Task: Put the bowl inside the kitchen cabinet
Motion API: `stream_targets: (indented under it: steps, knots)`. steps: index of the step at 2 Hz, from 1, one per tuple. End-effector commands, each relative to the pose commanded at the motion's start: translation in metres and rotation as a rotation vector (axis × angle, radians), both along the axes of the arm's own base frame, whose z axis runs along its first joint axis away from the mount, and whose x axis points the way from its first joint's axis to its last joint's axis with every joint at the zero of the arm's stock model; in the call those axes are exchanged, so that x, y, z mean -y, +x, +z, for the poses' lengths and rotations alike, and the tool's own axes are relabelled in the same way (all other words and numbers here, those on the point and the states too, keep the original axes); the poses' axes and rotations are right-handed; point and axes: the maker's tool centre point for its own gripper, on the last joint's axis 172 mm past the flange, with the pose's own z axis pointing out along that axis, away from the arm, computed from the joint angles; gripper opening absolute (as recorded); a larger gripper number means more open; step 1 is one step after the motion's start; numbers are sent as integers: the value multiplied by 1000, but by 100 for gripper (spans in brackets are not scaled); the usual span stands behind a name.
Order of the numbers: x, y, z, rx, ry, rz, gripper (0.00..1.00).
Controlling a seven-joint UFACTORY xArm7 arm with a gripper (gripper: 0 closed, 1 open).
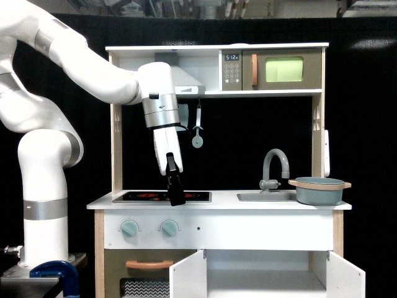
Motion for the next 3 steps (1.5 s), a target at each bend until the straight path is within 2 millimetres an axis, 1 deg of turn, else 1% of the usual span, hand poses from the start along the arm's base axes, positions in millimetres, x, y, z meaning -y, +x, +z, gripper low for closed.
stream_targets:
  steps: [1,2,3]
  knots:
    - [3,57,18,-37,42,-280,100]
    - [0,83,6,-88,35,-360,100]
    - [5,117,2,-87,29,-440,100]
